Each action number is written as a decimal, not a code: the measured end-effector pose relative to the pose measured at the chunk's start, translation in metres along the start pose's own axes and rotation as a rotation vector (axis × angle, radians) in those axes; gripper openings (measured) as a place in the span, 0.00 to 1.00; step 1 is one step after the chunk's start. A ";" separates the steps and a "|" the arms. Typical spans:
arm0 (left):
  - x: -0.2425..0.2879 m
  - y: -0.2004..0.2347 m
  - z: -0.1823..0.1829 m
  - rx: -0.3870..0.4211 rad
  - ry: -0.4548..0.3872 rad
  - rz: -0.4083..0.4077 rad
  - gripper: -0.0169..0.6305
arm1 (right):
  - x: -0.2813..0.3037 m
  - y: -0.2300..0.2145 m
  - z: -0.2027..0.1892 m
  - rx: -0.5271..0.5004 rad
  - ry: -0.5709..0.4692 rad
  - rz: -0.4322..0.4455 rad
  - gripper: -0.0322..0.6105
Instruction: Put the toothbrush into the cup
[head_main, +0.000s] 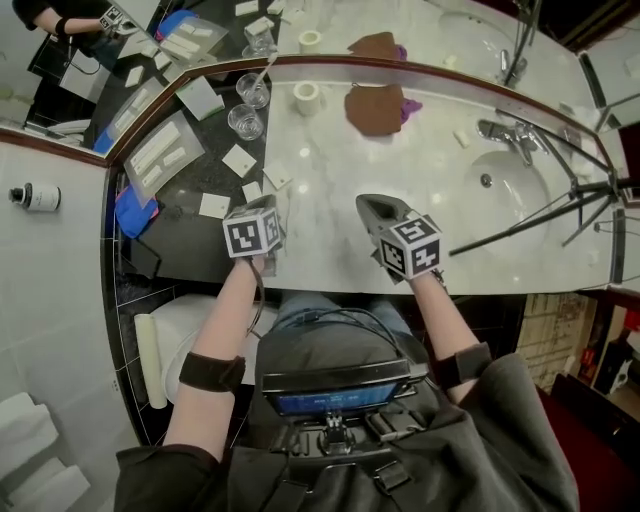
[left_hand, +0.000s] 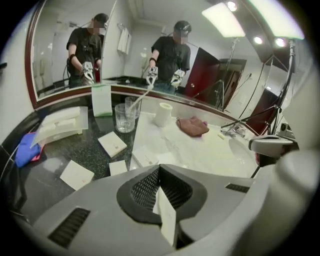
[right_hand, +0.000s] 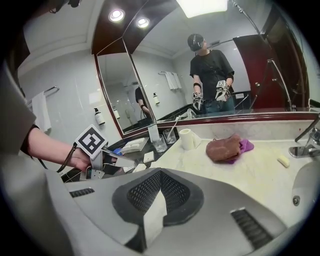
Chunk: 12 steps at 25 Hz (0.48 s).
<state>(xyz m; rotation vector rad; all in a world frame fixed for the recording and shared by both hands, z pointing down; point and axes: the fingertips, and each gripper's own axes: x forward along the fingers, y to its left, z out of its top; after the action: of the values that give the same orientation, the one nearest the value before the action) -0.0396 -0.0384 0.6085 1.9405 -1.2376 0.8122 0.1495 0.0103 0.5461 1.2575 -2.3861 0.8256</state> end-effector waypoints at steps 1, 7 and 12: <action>-0.006 -0.002 0.006 0.013 -0.034 -0.011 0.03 | 0.000 0.001 0.003 -0.008 -0.004 0.002 0.06; -0.047 -0.018 0.030 0.077 -0.209 -0.099 0.03 | -0.007 0.006 0.019 -0.044 -0.023 0.003 0.06; -0.079 -0.018 0.036 0.112 -0.288 -0.104 0.03 | -0.013 0.004 0.028 -0.053 -0.047 -0.007 0.06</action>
<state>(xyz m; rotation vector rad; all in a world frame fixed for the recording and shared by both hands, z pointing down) -0.0458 -0.0224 0.5212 2.2536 -1.2647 0.5736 0.1534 0.0027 0.5159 1.2775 -2.4220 0.7340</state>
